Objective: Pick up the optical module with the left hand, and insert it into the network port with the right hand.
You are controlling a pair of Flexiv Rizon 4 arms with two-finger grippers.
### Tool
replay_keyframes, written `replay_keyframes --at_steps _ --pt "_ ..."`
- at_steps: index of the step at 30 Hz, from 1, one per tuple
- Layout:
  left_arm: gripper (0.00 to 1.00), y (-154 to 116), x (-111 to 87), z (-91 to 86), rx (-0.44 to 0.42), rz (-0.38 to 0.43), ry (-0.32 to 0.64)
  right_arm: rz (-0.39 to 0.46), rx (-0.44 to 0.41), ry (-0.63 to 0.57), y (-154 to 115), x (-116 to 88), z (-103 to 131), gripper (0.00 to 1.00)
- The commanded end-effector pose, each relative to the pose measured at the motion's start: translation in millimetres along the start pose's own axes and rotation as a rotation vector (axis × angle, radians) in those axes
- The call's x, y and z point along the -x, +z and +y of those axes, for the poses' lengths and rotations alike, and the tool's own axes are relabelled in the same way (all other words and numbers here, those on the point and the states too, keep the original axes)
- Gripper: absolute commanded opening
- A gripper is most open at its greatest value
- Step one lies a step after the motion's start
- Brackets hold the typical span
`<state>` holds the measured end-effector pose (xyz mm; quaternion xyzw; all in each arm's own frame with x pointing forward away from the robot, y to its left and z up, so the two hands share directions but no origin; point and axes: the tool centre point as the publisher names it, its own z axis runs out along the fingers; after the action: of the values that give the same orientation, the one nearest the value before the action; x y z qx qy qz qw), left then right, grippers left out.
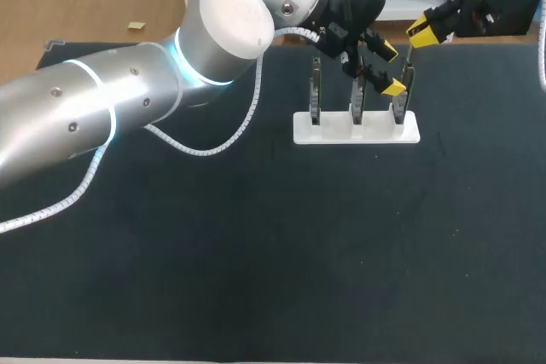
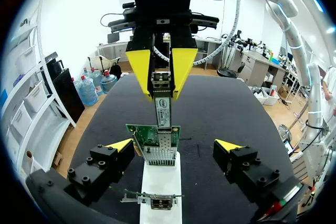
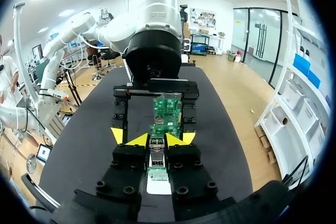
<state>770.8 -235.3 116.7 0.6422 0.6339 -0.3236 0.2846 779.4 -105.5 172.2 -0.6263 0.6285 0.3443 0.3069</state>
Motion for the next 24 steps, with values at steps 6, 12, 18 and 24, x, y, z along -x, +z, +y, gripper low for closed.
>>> replay_keyframes --at_steps 6,12,18,24 --pt "1.00 -0.1 1.6 1.2 -0.002 0.007 -0.003 0.011 0.000 0.007 1.6 -1.5 1.6 0.00" --pt "1.00 -0.1 1.6 1.2 -0.002 0.007 -0.003 0.023 0.005 0.014 2.8 -3.5 1.8 0.00" --pt "1.00 -0.1 1.6 1.2 -0.002 0.007 -0.003 0.025 0.006 0.019 4.1 -5.5 1.3 0.00" --pt "1.00 -0.1 1.6 1.2 -0.002 0.007 -0.003 0.025 0.004 0.024 4.5 -6.7 0.8 0.00"
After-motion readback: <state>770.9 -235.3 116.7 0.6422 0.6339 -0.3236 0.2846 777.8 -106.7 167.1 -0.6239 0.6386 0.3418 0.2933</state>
